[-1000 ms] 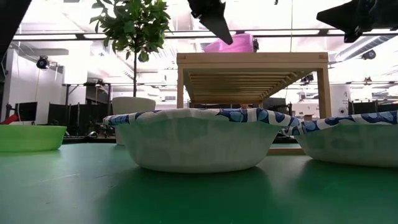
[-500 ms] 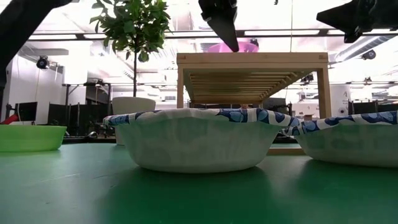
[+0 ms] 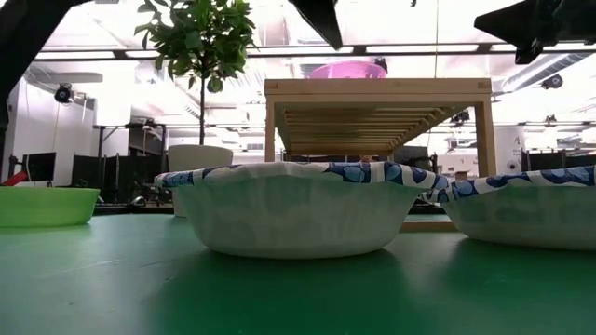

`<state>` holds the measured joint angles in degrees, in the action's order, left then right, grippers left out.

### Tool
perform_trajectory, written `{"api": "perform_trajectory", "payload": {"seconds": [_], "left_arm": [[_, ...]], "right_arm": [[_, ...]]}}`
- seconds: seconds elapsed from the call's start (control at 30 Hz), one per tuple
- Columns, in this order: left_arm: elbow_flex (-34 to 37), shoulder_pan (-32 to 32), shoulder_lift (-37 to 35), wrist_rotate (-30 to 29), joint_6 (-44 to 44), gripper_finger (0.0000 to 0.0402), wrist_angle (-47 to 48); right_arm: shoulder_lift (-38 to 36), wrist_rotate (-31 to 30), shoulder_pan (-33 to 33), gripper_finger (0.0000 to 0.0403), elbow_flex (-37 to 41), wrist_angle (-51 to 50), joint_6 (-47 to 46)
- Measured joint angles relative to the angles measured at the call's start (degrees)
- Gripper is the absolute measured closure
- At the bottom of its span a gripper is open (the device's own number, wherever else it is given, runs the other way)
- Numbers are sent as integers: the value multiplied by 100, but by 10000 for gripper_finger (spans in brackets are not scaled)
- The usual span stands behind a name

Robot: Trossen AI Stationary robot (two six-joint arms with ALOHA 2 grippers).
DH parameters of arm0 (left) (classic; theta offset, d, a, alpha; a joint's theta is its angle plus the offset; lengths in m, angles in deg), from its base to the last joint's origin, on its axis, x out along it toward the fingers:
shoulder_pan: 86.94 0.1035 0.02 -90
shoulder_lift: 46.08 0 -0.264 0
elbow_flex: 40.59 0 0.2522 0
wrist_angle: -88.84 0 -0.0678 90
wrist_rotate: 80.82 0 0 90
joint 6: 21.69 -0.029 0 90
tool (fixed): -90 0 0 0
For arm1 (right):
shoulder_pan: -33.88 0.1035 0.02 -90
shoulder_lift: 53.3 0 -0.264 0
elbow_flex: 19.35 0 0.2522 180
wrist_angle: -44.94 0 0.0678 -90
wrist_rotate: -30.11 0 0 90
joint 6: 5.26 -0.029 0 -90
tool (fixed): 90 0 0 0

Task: Place and stack bowls onto a shelf
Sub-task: Stack the yellow bowl on top of the violet bowl

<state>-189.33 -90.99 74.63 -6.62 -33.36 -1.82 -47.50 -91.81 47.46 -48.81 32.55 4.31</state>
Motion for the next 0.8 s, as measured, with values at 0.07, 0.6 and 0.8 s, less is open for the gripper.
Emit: {"api": "perform_trajectory", "payload": {"seconds": [0.07, 0.6, 0.8], "left_arm": [[11, -53, -109, 26, 132, 293, 266], [3855, -762, -2536, 109, 590, 332, -2175], [6193, -968, -3836, 99, 668, 333, -4840]], "right_arm": [[16, 151, 2, 390, 0, 173, -77], [1670, 2445, 15, 390, -3, 1901, -934], [2385, 2444, 15, 390, -228, 2116, -1434]]}}
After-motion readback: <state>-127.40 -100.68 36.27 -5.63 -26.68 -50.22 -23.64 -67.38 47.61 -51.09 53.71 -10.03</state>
